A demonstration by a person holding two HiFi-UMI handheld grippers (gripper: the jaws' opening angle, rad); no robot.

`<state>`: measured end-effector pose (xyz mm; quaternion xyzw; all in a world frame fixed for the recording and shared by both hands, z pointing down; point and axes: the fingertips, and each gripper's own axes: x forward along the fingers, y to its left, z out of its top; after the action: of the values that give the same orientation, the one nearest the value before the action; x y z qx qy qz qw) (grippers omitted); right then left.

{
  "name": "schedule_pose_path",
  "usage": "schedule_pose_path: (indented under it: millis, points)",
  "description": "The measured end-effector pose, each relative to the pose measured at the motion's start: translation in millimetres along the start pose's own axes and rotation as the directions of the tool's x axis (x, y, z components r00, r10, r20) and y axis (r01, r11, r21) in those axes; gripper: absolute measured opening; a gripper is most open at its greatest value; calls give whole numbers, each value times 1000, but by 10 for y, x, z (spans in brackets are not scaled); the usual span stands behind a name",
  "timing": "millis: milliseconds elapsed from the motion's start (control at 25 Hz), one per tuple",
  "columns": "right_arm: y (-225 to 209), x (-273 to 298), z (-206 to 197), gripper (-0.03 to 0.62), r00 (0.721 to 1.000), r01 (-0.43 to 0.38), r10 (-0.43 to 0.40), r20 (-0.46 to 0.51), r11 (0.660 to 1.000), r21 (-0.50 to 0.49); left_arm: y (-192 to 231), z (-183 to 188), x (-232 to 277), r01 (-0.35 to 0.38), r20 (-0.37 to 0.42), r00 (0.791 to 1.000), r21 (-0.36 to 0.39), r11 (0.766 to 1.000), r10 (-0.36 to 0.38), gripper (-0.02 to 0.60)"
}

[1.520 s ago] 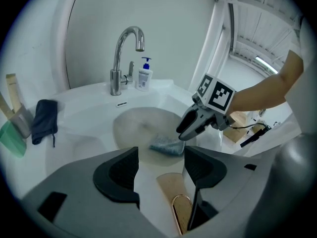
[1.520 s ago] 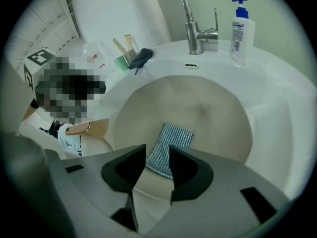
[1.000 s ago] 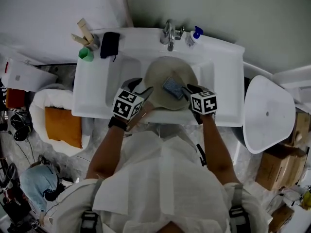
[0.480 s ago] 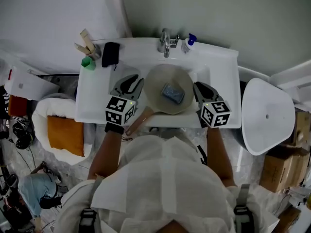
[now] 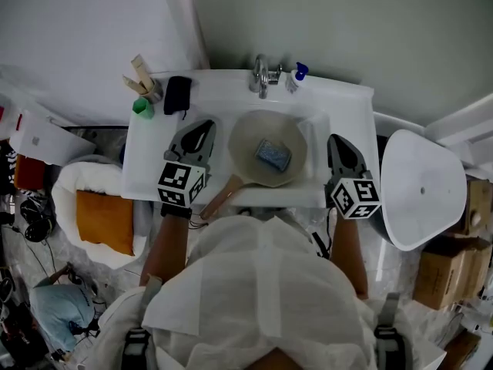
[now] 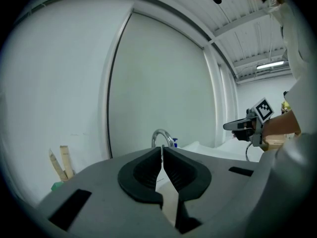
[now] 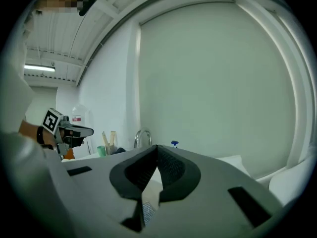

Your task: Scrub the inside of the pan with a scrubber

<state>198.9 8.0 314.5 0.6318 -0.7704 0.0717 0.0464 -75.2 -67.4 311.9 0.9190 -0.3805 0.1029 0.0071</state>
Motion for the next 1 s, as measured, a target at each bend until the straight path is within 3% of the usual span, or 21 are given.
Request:
schedule_pose_path:
  millis: [200, 1000]
  points:
    - [-34, -35, 144, 8, 999, 14, -14, 45, 1000, -1, 2, 37, -25, 8, 14, 1000, 3, 1000, -8, 26]
    - [65, 55, 90, 8, 1000, 1, 0, 13, 999, -45, 48, -58, -20, 15, 3, 1000, -11, 1000, -15, 26]
